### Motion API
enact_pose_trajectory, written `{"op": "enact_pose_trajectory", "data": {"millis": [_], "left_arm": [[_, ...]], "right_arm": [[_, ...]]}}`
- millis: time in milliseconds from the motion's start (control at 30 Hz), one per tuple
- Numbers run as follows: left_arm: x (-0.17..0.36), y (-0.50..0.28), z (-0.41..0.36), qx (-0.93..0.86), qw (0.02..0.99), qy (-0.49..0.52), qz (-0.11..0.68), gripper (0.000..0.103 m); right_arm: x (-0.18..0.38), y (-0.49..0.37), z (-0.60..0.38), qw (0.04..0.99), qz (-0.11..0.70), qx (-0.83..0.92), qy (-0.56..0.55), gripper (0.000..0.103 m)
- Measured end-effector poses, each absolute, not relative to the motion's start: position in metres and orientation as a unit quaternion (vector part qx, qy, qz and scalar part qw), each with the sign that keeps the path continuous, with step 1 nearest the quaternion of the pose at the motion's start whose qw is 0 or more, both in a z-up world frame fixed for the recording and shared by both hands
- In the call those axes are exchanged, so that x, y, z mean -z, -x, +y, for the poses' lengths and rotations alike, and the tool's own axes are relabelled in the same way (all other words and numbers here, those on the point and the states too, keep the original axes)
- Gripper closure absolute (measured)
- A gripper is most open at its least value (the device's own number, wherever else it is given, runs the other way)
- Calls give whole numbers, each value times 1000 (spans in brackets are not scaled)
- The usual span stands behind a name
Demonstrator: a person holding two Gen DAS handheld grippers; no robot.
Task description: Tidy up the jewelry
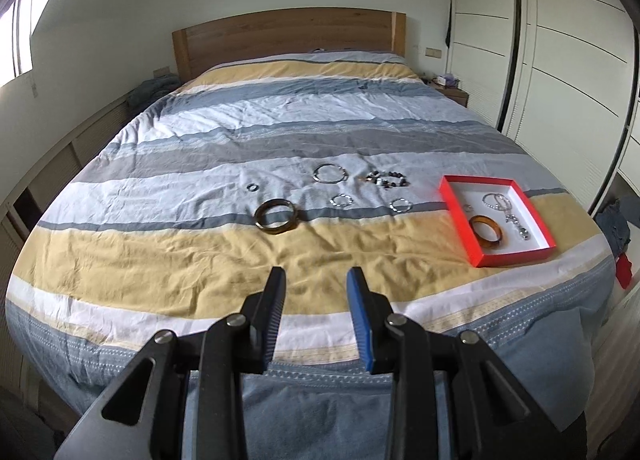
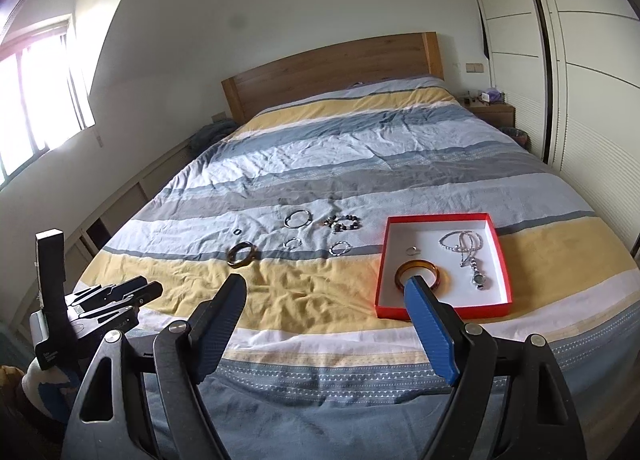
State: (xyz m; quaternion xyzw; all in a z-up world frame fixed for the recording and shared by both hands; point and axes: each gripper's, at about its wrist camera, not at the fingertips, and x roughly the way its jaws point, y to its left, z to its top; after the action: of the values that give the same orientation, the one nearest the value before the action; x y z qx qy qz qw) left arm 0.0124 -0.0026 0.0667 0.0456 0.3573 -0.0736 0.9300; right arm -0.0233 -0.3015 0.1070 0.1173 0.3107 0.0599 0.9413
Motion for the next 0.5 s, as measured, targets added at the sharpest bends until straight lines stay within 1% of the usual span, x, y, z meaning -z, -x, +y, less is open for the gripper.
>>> {"op": "enact_pose_trajectory", "data": {"millis": [233, 500], "left_arm": [[-56, -11, 36, 37, 929, -24, 367, 73], [-39, -18, 52, 2, 929, -28, 368, 73]], "right_arm": [[-110, 23, -286, 944, 304, -71, -107, 22], [-95, 9, -274, 938, 318, -83, -106, 24]]}}
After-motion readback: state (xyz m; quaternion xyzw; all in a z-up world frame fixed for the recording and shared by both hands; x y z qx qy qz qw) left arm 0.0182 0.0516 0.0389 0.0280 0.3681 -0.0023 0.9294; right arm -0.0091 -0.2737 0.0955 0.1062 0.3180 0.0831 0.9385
